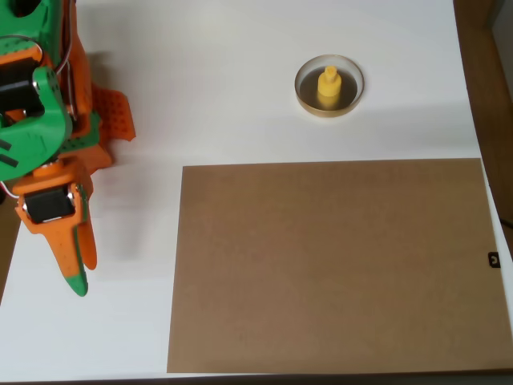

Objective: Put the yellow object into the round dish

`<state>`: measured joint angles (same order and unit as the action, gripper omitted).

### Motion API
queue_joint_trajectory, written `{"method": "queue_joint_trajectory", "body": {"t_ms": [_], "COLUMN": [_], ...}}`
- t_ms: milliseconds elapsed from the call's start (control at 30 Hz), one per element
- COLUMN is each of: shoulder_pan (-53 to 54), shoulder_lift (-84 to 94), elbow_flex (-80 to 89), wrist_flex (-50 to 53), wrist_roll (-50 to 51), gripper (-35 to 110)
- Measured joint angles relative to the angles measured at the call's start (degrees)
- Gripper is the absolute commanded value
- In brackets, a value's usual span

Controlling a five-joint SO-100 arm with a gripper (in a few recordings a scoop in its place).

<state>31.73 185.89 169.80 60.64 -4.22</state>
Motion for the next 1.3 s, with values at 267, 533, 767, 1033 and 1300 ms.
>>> {"method": "queue_joint_trajectory", "body": {"t_ms": [267,533,767,1033,1300], "shoulder_pan": [-0.09,-0.09,-0.09,-0.09,-0.09], "shoulder_lift": [0.00,0.09,0.09,0.09,0.09], "elbow_flex": [0.00,0.00,0.00,0.00,0.00], "wrist_flex": [0.44,0.44,0.44,0.44,0.44], "wrist_roll": [-0.44,-0.44,-0.44,-0.44,-0.44], "gripper": [2,4,3,3,3]}}
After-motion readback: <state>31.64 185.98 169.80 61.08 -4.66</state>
